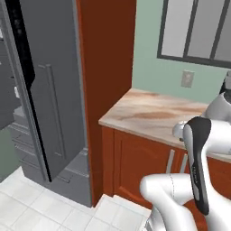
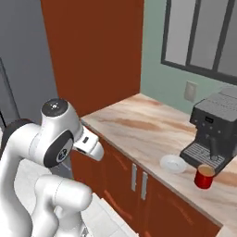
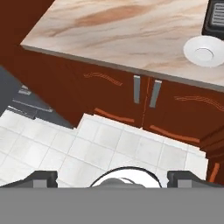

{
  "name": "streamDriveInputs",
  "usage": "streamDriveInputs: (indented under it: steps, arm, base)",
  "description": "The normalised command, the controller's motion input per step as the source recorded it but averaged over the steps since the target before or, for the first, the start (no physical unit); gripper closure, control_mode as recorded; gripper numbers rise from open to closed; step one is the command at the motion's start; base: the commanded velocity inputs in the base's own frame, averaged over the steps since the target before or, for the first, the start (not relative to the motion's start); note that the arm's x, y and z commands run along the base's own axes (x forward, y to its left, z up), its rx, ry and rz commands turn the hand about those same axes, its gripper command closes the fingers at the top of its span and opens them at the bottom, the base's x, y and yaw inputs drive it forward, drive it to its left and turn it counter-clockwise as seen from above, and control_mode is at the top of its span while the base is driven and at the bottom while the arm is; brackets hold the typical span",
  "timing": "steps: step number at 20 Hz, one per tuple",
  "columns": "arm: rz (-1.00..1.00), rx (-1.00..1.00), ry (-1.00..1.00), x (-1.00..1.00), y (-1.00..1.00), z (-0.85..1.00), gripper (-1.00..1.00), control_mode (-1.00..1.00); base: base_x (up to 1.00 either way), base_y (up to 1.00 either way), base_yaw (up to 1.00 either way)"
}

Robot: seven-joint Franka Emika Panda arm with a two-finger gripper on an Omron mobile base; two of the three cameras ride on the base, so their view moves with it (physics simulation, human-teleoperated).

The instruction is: Take a sugar cube from the saucer and place it inside the coffee. Then, grab milk from the fridge and place it next to the coffee on the counter to sweeten the coffee.

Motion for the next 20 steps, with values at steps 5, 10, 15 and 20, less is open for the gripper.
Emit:
streamDriveInputs:
  steps: [5,10,15,20]
  arm:
    - [0.00,0.00,0.00,0.00,0.00,0.00,-1.00,1.00]
    - [0.00,0.00,0.00,0.00,0.00,0.00,-1.00,1.00]
    - [0.00,0.00,0.00,0.00,0.00,0.00,-1.00,1.00]
    - [0.00,0.00,0.00,0.00,0.00,0.00,-1.00,1.00]
  base:
    - [-0.30,0.69,0.51]
    - [0.08,0.99,0.38]
    - [0.64,1.00,0.26]
    - [0.88,1.00,0.16]
